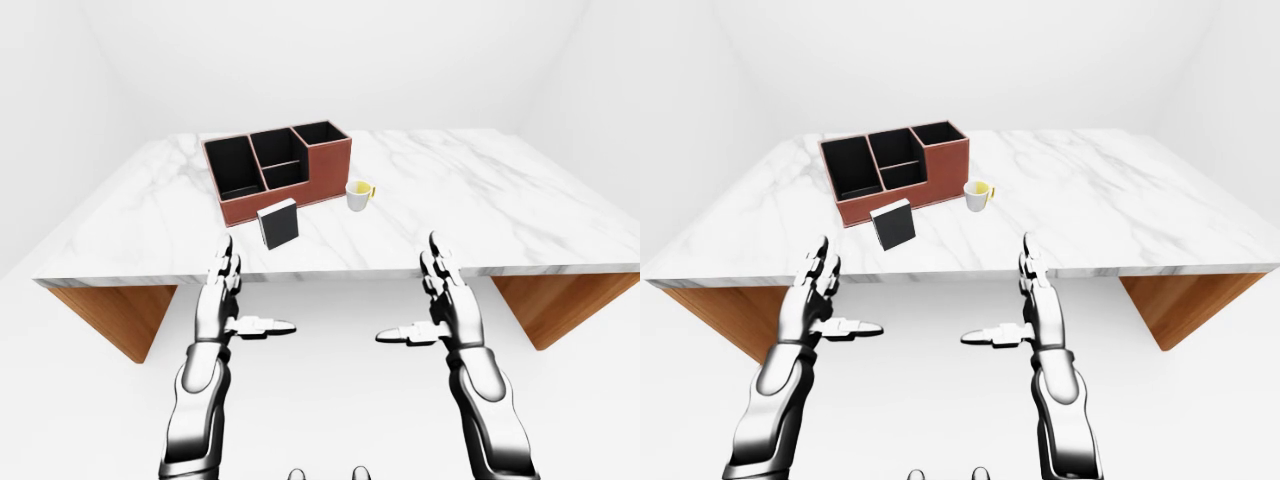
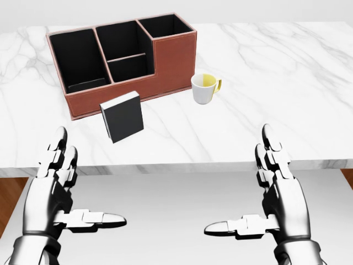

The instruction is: Pick up the book and place it in the front compartment of the caddy.

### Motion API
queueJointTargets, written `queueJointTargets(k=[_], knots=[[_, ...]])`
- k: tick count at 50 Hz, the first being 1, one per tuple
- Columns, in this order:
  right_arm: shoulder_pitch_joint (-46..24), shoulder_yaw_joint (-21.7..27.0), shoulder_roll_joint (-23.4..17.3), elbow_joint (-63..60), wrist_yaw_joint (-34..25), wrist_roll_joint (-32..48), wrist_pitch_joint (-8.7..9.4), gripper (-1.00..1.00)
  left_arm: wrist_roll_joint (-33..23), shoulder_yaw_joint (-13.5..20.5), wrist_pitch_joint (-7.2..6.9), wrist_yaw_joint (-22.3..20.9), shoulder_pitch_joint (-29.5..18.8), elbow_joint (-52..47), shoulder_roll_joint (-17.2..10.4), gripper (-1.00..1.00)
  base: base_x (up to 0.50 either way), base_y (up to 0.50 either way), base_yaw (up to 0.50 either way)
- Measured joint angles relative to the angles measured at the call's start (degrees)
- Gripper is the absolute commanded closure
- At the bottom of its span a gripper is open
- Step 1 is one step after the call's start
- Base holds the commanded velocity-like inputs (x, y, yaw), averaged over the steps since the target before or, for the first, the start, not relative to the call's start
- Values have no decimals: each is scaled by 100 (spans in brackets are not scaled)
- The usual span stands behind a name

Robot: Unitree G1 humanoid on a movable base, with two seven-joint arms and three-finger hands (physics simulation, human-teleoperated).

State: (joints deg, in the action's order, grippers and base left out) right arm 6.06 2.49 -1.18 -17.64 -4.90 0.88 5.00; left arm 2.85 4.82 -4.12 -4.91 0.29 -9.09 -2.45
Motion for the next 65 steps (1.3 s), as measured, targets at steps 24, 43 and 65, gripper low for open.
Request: queueJointTargets(k=[24, 43, 65], knots=[[599, -567, 37, -1962, 44, 503, 0, -98, 387, 125, -88, -499, 1191, -2911, 250, -100, 0, 0, 0], [733, -690, 17, -2402, 18, 558, 0, -98, 538, 294, -88, -623, 1312, -3488, 321, -100, 41, 0, 0], [734, -736, 9, -2399, 25, 584, 0, -98, 565, 355, -88, -654, 1298, -3582, 331, -100, 50, -9, 0]])
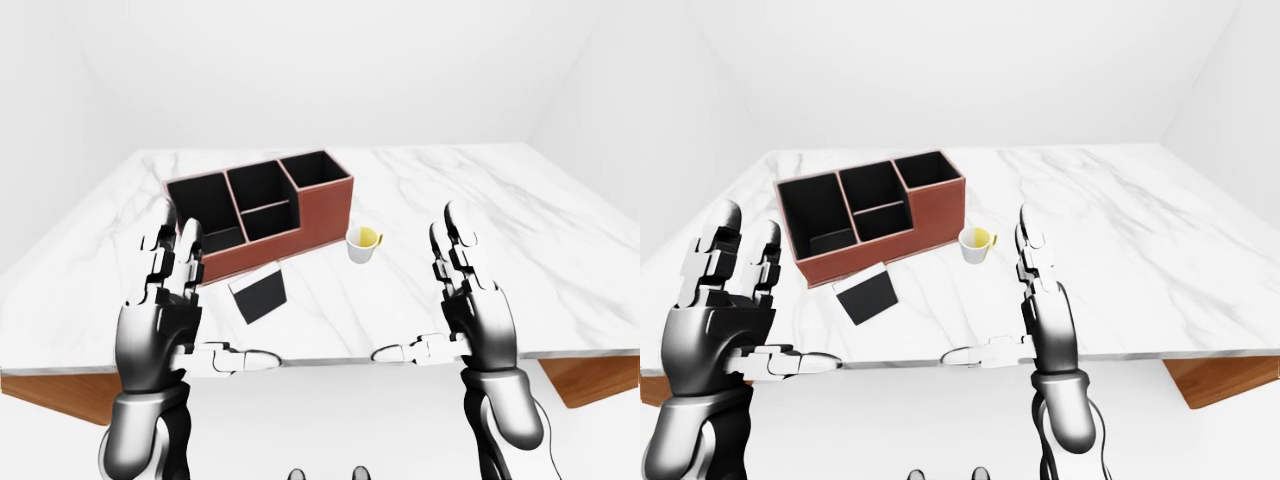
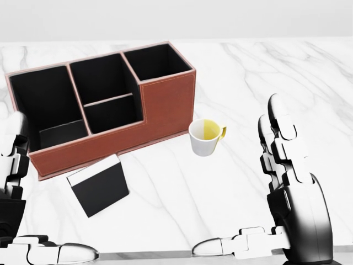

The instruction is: Pick up the book and place it in the front compartment of the caddy.

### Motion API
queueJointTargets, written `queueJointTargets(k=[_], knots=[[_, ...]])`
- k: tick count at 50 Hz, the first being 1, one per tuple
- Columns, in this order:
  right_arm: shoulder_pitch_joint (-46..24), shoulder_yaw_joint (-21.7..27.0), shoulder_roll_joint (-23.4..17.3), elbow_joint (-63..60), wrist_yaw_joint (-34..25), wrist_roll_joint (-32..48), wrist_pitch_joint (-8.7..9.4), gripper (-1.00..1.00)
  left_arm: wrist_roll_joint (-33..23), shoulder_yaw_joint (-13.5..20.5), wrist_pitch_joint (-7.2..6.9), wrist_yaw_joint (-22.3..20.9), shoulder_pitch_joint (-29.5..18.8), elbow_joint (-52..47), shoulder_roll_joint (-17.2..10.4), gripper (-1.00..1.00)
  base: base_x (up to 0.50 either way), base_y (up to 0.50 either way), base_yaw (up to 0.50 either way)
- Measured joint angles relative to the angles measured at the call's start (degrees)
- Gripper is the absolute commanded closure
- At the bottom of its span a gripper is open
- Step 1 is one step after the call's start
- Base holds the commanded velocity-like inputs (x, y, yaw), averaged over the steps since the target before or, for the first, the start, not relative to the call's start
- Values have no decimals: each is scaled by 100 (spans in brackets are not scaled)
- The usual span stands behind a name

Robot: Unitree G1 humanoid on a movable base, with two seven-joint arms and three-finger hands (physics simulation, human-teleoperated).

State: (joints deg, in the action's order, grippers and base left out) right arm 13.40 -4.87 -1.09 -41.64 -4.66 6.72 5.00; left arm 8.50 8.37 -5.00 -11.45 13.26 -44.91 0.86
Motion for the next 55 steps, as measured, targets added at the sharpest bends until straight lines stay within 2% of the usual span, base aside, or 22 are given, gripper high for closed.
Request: queueJointTargets(k=[11, 29, 43, 55], knots=[[2, 3, 6, -10, -7, -11, 0, -98, 9, 30, 0, 0, -17, -9, -4, -100, 50, -8, 0], [0, 16, 5, -10, -2, -29, 0, -98, 24, 55, 0, -3, -28, -40, 1, -100, 43, -31, 0], [4, 9, 3, -7, -1, -8, 0, -98, 82, 132, 0, 2, -104, -98, -8, -100, 43, -2, 0], [4, 24, 11, -18, 9, -34, 0, -98, 168, 244, 0, -21, -132, -228, -19, -100, 2, 0, 0]])
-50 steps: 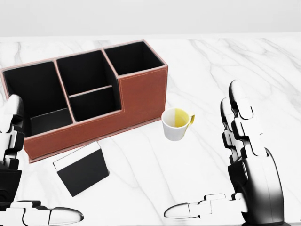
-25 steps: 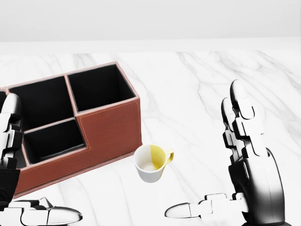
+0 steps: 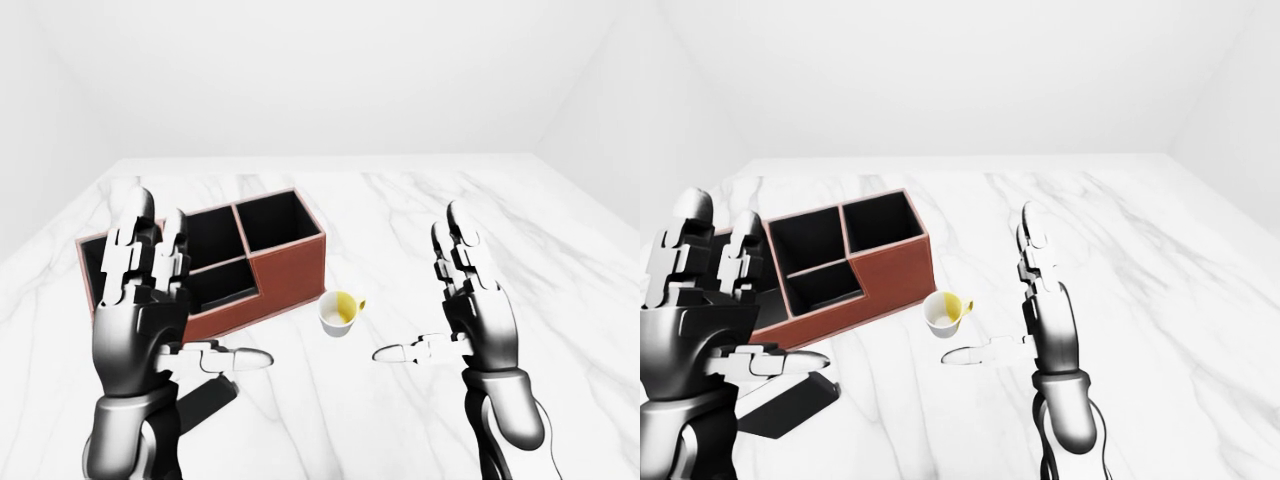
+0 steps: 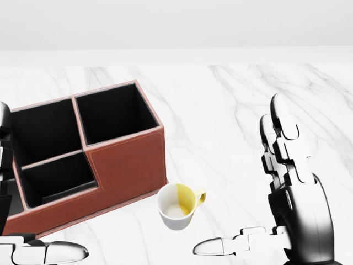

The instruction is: Pick up the book and place it in the front compartment of the caddy.

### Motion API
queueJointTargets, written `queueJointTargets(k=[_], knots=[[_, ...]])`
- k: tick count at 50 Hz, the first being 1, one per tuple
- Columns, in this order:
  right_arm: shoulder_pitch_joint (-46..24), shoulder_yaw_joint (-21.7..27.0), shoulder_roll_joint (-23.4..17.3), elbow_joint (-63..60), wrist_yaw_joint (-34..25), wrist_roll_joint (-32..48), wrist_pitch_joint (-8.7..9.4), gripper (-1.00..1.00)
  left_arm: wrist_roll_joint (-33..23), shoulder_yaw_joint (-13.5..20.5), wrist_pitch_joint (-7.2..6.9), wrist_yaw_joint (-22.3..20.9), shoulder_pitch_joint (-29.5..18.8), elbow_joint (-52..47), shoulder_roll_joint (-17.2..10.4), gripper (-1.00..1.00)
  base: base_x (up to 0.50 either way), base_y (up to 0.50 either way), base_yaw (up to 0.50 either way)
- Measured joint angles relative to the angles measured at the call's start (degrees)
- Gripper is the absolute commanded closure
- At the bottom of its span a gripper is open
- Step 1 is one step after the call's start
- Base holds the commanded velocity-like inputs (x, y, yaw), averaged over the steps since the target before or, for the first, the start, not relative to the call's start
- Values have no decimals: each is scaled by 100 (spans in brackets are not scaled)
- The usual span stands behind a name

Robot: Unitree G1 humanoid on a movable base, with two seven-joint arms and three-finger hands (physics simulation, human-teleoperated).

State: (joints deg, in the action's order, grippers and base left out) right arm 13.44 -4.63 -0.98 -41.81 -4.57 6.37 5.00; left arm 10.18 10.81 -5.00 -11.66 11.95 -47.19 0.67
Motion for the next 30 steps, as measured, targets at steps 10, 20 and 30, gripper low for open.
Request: queueJointTargets(k=[10, 20, 30], knots=[[43, -36, -29, -54, -31, 72, 0, -98, 28, 55, 0, -21, -26, -34, -2, -100, 21, -11, 0], [53, 12, -2, -81, -29, 22, 0, -98, -12, 210, 0, -173, -69, -120, -75, -100, 2, 0, 0], [35, 21, 1, -61, 0, 36, 0, -98, -332, 597, 0, -711, -133, -183, -191, -100, 0, 0, 0]])
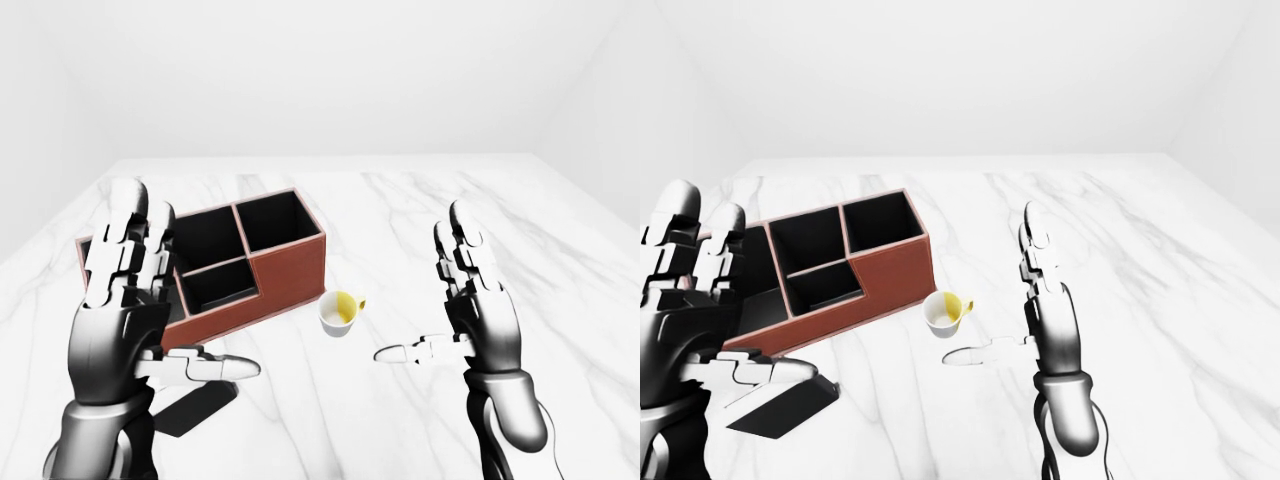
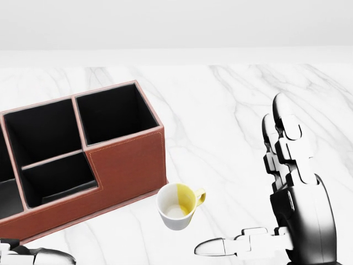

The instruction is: Pick up the book and place it in the front compartment of the caddy.

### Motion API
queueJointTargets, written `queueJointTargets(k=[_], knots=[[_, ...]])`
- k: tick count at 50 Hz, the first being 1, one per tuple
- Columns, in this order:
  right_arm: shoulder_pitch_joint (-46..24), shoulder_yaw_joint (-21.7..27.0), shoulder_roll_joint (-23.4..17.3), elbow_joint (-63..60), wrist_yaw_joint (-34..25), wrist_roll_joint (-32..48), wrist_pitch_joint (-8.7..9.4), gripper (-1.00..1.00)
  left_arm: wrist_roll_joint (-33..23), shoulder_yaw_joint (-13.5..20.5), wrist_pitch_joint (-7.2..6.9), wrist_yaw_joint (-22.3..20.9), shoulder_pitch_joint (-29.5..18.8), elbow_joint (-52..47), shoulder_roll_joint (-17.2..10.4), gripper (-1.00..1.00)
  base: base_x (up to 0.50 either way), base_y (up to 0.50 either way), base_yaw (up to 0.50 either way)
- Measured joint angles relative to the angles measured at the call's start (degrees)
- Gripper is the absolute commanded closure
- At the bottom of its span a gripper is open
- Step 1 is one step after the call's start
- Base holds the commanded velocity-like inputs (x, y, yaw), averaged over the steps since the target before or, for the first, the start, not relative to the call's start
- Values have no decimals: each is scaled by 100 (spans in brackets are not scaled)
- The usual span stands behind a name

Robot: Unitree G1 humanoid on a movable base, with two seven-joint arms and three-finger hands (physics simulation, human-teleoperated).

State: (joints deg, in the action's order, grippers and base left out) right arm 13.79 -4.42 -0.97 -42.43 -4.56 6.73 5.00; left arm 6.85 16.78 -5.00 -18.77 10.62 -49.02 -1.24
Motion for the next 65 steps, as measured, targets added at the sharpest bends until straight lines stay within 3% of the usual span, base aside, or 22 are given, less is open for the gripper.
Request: queueJointTargets(k=[13, 19, 22, 34, 47, 65], knots=[[-30, 47, 11, 22, 23, 14, 0, -98, -484, 668, 0, -1000, 161, -144, 43, -100, 0, 0, 0], [-36, 73, 21, 22, 32, 7, 0, -98, -727, 938, 86, -1420, 312, -112, 162, -100, 0, 0, 0], [-40, 94, 26, 25, 38, -6, 0, -98, -823, 1056, 208, -1590, 379, -84, 228, -100, 0, 0, 0], [-51, 142, 41, 30, 64, -36, 0, -98, -1038, 1468, 1000, -2062, 580, 114, 438, -100, 0, 0, 0], [-58, 137, 42, 40, 79, -31, 0, -98, -1146, 1734, 1000, -2123, 644, 329, 525, -100, 0, 0, 0], [-63, 153, 49, 2, 95, -50, 0, -98, -1575, 1780, 1000, -2035, 723, 814, 575, -100, 0, 0, 0]])
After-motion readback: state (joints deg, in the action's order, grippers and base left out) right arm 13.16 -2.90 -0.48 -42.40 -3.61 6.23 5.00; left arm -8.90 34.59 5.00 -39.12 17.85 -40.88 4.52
